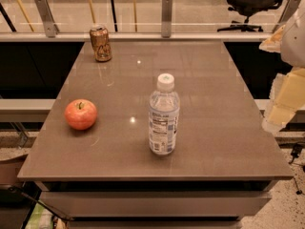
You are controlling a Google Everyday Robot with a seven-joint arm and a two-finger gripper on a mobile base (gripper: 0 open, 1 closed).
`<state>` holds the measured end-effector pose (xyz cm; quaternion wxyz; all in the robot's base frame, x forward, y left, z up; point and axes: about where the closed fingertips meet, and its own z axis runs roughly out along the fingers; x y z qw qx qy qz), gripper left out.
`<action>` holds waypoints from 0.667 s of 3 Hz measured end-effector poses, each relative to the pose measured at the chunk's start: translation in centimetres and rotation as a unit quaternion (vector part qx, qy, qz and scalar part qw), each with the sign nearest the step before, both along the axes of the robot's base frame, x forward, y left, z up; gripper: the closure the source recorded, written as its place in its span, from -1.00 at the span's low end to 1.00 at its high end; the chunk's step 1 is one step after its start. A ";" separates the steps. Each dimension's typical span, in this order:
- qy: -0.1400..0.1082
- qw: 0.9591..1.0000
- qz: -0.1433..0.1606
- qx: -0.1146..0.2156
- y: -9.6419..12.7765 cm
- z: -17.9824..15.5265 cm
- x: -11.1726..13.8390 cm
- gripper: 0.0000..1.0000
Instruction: Move blue plastic bottle near orange can
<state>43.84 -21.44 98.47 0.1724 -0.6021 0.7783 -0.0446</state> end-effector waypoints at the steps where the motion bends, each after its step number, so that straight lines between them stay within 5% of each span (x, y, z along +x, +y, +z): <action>1: 0.000 1.000 0.000 0.000 0.0 0.0 0.0 -1.00; 2: -0.006 1.000 0.002 0.015 0.1 0.2 -0.1 -1.00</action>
Offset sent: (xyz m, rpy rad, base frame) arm -0.0029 0.0019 0.0004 0.0733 -0.0091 0.0085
